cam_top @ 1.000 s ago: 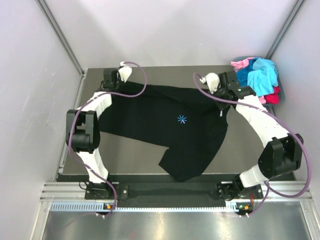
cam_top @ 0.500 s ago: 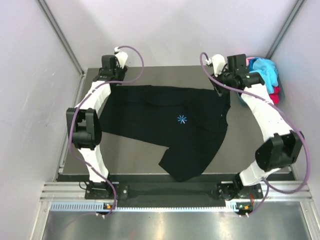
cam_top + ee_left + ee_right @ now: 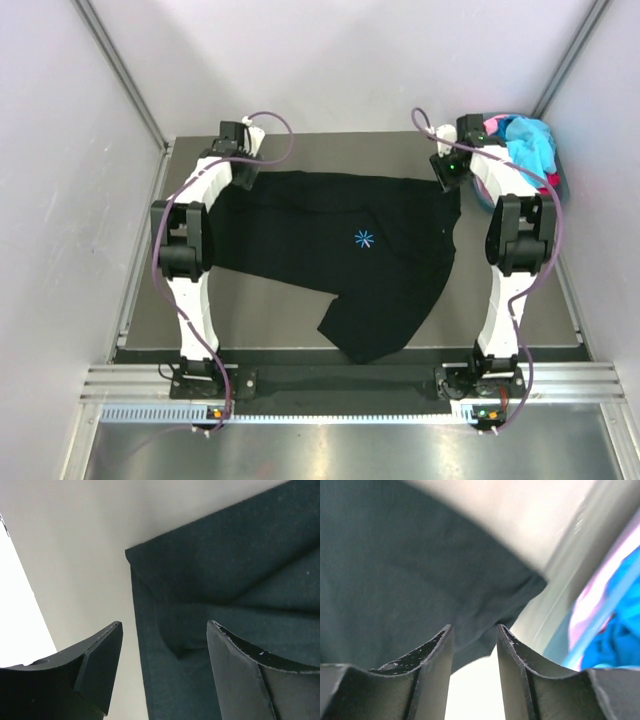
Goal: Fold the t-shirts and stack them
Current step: Fold the tshirt
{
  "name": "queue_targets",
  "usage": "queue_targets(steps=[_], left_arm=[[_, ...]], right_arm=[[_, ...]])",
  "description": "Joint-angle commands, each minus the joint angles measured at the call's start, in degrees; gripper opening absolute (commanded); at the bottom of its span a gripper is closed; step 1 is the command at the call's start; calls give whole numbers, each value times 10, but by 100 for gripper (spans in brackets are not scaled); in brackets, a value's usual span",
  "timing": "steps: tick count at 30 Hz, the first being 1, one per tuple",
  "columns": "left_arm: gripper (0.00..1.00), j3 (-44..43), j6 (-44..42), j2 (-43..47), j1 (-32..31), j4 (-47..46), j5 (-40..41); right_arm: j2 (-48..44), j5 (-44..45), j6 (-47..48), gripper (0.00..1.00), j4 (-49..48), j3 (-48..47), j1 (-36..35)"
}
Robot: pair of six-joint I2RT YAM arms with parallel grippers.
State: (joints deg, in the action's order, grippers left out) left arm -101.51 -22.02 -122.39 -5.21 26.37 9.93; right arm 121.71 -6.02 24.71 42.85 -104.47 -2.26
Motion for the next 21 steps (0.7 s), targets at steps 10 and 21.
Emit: queue_targets(steps=[10, 21], left_arm=[[67, -134, 53, -81, 48, 97, -47], [54, -156, 66, -116, 48, 116, -142]], right_arm=[[58, -49, -1, 43, 29, -103, -11], [76, -32, 20, 44, 54, -118, -11]])
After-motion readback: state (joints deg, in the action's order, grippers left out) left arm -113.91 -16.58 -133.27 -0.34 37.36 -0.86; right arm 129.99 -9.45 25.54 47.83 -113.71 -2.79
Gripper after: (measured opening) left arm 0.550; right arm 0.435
